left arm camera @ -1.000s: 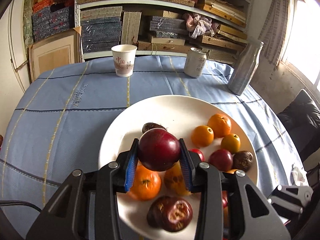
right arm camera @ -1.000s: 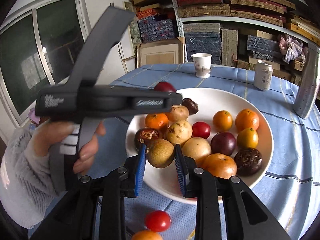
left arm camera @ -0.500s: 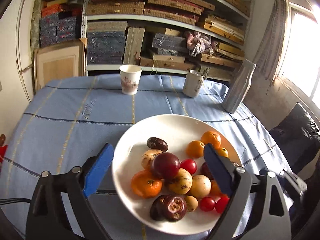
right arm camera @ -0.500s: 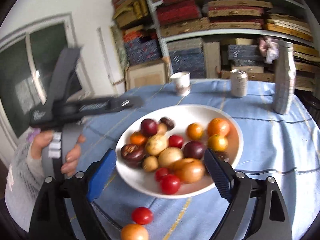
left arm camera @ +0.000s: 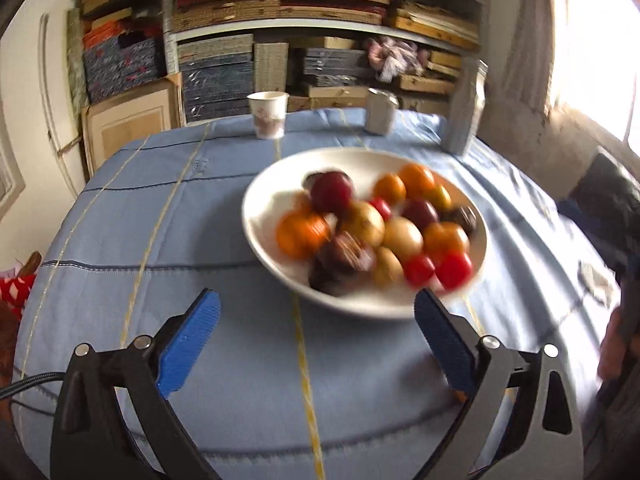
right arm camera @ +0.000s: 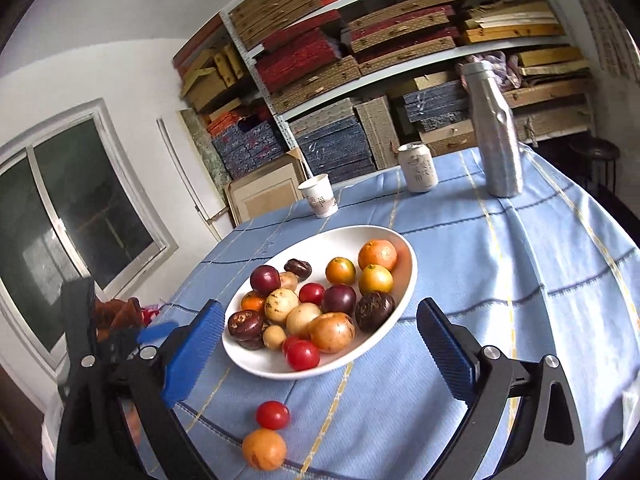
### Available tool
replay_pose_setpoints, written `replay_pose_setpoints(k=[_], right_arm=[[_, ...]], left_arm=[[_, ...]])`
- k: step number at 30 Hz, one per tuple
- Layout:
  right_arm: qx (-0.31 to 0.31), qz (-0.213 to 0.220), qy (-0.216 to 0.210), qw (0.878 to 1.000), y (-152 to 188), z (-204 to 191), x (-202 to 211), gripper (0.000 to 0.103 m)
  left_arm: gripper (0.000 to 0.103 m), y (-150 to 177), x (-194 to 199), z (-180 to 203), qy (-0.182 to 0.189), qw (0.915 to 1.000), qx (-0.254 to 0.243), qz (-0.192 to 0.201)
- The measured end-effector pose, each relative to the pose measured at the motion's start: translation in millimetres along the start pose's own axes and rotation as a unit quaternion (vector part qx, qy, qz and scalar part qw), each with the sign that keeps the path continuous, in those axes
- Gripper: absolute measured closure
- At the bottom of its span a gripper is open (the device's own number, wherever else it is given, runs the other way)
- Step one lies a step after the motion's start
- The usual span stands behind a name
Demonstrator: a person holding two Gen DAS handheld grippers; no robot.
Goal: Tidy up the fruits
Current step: 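Withdraw both tools from the plate toward the last fruits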
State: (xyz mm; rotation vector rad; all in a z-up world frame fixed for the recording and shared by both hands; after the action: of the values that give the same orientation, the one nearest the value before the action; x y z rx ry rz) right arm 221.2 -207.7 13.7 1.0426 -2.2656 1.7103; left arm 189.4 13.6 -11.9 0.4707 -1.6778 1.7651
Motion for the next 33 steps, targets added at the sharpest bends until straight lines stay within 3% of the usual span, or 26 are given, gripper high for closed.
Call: replay_pose_setpoints(k=[5,8,13,19,26,29,33], right_arm=[[-0.029,-0.010,-0.009,0.999,14,14,13,0.005],[-0.030,-0.036,-0.022,0.999,31,11,12,0.005],[0.046,-0.090,-0.020,0.995,59,-17,-3,0.005],[0.128,-0.116,-0.008,0.985,82,-48,-9,0.005],[0.273,-0.127,0.039,0.953,116,-92,-15,0.006],[0.299,-0.129,0.044,0.945,123,-98,-15,0.014],[0.282,-0.144,0.035,0.948,119,-92,-19,0.026]], left_arm=[[0.005,24,5,27,-0.004,0.9990,-0.044,-0.007],[0.005,34,7,28,-0.031,0.9978,-0.058,-0.011],[0.005,35,17,6,-0.040,0.9990,-0.016,-0.002],[0.005,33,19,-14,-0.038,0.9988,0.031,-0.005],[0.005,32,21,-17,-0.032,0.9984,0.047,-0.004],[0.005,31,20,-14,-0.029,0.9987,0.042,-0.006],[0.005,31,19,-8,-0.010,0.9991,0.040,-0.006]])
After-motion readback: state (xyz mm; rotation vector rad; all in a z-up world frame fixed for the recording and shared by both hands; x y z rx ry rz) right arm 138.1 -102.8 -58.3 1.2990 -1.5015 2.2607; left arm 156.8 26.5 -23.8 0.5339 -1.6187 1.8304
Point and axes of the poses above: each gripper's, at about its wrist camera, not at the fingertips, and x roughly against the way its jaws point, z to its right, y to its underside, the point moved 6 cm from there along -x, roughly the way its jaws point, and after that the axes turned 11 degrees about y, right-handed, at the moved point
